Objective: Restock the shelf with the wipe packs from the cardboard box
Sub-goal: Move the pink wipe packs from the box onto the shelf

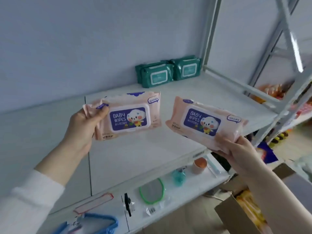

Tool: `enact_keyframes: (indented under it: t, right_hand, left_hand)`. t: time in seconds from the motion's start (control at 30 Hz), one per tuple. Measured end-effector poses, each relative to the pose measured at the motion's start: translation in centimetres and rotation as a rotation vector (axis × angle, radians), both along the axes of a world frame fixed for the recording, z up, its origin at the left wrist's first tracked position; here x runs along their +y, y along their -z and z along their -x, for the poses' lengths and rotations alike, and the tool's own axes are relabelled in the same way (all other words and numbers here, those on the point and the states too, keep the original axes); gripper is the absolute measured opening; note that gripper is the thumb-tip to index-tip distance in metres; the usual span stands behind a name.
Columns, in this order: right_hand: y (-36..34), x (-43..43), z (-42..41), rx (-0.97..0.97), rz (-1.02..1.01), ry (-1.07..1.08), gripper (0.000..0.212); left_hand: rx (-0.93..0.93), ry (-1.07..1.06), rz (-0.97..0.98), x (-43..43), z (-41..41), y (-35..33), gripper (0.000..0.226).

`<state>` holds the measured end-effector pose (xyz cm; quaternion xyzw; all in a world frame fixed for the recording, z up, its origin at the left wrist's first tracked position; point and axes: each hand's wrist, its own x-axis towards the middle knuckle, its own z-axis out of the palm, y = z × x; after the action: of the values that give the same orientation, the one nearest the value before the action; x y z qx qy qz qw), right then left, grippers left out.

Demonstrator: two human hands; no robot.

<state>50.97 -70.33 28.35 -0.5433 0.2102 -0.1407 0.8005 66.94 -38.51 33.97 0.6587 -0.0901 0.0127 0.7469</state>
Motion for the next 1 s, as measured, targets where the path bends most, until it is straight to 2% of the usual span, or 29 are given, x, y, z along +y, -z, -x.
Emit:
enact_keyframes:
  t: [0.17, 0.3, 0.5, 0.63, 0.7, 0.83, 1.0]
  right_hand:
    - [0.9, 3.2, -8.9, 0.031, 0.018, -0.095, 0.021]
    - [1.1, 2.9, -17.0, 0.051, 0.135, -0.169, 0.021]
    - [1.2, 2.8, -30.5, 0.079, 0.260, -0.325, 0.018]
    - [1.3, 3.9, -39.1, 0.116, 0.356, -0.418, 0.037]
    - [1.2, 4.8, -42.8, 0.121, 0.436, -0.419, 0.038]
    - [0.8, 6.3, -47.2, 0.083, 0.605, -0.446, 0.030]
    - [1.7, 7.4, -49.0, 0.097, 0.662, -0.391, 0.043]
  left_hand:
    - [0.084, -0.099, 0.019, 3.8, -6.3, 3.3, 0.013]
    - [0.159, -0.133, 0.038, 4.5, -12.1, 5.7, 0.012]
    - [0.151, -0.147, 0.023, 5.4, -21.4, 7.0, 0.017]
    - [0.132, -0.119, -0.032, 6.6, -26.9, 7.5, 0.023]
    - [0.128, -0.111, -0.048, 7.3, -28.8, 7.8, 0.021]
    - [0.117, -0.183, -0.062, 8.5, -31.6, 7.8, 0.018]
    - [0.105, -0.276, -0.070, 9.0, -33.4, 8.1, 0.019]
